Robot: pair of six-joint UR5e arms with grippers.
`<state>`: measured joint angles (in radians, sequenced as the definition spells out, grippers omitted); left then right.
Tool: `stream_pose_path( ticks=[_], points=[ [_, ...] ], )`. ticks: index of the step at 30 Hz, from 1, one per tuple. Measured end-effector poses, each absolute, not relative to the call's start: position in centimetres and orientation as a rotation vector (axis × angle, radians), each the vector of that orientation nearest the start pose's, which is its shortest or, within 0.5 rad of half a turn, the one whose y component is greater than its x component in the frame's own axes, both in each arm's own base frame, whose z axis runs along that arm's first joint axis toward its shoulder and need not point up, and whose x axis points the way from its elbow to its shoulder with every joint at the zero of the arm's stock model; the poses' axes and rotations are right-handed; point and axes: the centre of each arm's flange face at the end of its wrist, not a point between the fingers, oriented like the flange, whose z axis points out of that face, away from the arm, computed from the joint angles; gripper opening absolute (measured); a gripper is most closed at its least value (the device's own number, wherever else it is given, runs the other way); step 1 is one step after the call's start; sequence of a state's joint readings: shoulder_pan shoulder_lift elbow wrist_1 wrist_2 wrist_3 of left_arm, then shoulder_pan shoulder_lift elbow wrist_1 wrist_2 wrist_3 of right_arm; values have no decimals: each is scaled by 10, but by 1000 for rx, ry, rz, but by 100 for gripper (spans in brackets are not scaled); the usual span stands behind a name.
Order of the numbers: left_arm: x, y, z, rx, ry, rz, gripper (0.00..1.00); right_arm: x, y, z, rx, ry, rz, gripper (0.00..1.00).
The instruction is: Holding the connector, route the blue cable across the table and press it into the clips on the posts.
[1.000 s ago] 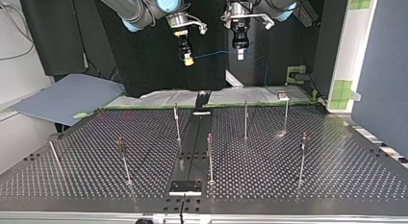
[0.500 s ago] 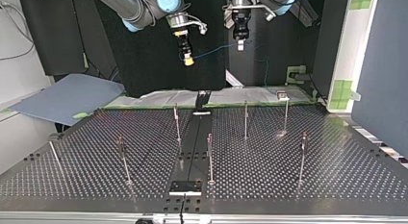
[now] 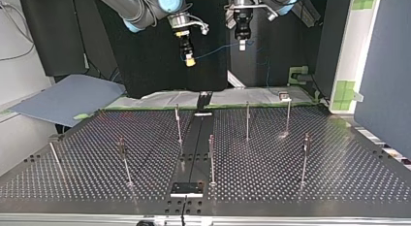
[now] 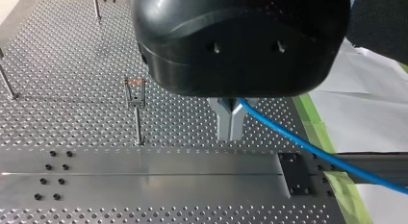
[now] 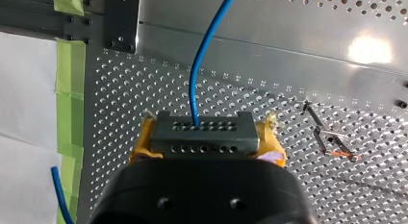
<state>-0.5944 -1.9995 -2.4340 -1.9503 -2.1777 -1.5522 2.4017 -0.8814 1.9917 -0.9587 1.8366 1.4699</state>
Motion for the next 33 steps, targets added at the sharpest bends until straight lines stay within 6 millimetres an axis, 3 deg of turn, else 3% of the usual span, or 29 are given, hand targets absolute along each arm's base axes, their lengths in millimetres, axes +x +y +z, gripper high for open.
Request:
stream_pose_path(
  ticks=[8, 13, 21, 33],
  points=[
    [266, -281, 90, -7, 1612, 10, 0, 482, -279, 65, 1707, -865, 1484, 0],
    [280, -282, 109, -66, 1584, 18, 0, 496, -290, 96, 1676, -881, 1560, 0],
    [298, -273, 140, -161, 1550, 72, 0, 514, -305, 147, 1645, -872, 1673, 0],
    [320, -246, 184, -257, 1517, 153, 0, 535, -320, 242, 1602, -780, 1828, 0]
  ],
)
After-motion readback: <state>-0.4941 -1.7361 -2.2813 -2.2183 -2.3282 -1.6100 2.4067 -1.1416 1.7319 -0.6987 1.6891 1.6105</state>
